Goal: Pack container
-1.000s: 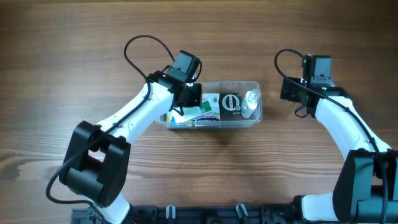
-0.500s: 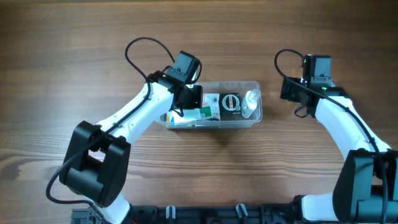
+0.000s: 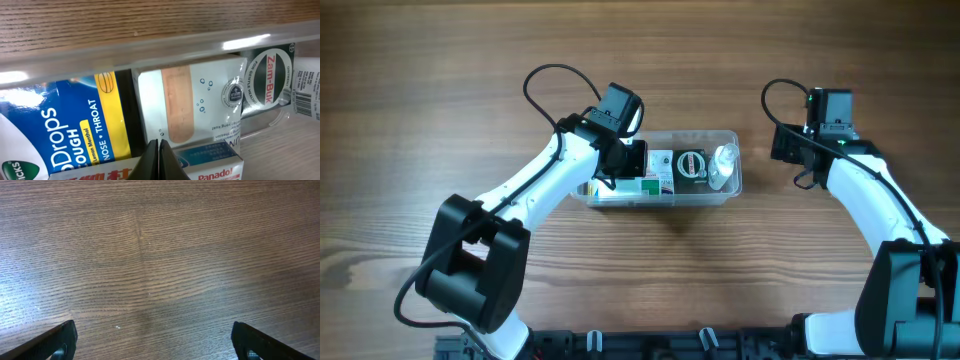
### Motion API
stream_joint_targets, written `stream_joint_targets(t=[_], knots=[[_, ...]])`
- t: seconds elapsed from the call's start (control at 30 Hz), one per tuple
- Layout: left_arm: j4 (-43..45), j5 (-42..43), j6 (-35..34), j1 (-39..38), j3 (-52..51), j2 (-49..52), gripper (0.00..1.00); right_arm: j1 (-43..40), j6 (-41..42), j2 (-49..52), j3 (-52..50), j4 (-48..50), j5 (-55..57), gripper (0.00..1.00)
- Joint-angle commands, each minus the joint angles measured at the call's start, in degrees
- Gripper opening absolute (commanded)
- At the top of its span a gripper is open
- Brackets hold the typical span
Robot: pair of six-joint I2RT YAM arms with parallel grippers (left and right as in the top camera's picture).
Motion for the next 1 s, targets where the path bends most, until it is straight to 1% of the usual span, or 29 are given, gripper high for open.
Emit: stream_joint_targets(t=[0.0, 0.07, 0.2, 0.23, 0.33, 0.4, 0.43, 0.47, 0.5, 0.53, 0.57, 0.6, 0.63, 0.73, 0.97], knots=[[0.02, 1.25, 0.72, -0.17, -0.07, -0.94, 0.04, 0.09, -0.33, 0.48, -0.24, 0.17, 0.96, 1.0], [-0.04, 1.25, 0.72, -0.02, 0.85, -2.8, 0.04, 0.09, -0.33, 0.48, -0.24, 0.17, 0.96, 1.0], [-0.68, -0.81, 0.7, 1.16, 2.58, -10.56, 0.04, 0.09, -0.33, 0.48, -0.24, 0.15, 0.96, 1.0], [-1.03, -3.08, 0.7, 1.79, 2.67, -13.53, 0.04, 0.09, -0.33, 0.48, -0.24, 0.17, 0.96, 1.0], [-2.82, -13.73, 0.68, 4.96, 2.67, -22.36, 0.04, 0.09, -0.33, 0.48, -0.24, 0.17, 0.96, 1.0], [-4.2, -19.71, 0.68, 7.91, 2.67, -26.73, 0.07, 0.09, -0.33, 0.48, -0.24, 0.17, 0.96, 1.0], [-4.83, -22.14, 0.68, 10.05, 2.67, -28.81, 0.1, 0.09, -0.33, 0.48, -0.24, 0.17, 0.96, 1.0], [-5.18, -23.23, 0.68, 12.41, 2.67, -30.42, 0.34, 0.09, -0.33, 0.48, -0.24, 0.17, 0.96, 1.0], [-5.38, -23.39, 0.7, 14.16, 2.67, -31.28, 0.47, 0.09, -0.33, 0.48, -0.24, 0.17, 0.96, 1.0], [-5.55, -23.37, 0.68, 16.33, 2.67, -32.04, 0.49, 0.09, -0.33, 0.48, -0.24, 0.17, 0.96, 1.0], [-5.84, -23.39, 0.7, 18.36, 2.67, -32.52, 0.56, 0.09, -0.33, 0.48, -0.24, 0.17, 0.96, 1.0], [-6.12, -23.39, 0.68, 20.06, 2.67, -32.57, 0.98, 0.09, -0.33, 0.48, -0.24, 0.17, 0.96, 1.0], [-6.69, -23.39, 0.68, 21.94, 2.67, -32.41, 1.0, 0.09, -0.33, 0.48, -0.24, 0.17, 0.96, 1.0], [-7.54, -23.39, 0.68, 24.0, 2.67, -32.0, 1.0, 0.09, -0.33, 0.48, -0.24, 0.17, 0.96, 1.0], [-7.52, -23.37, 0.68, 24.46, 2.67, -31.95, 1.0, 0.09, -0.33, 0.48, -0.24, 0.15, 0.96, 1.0]])
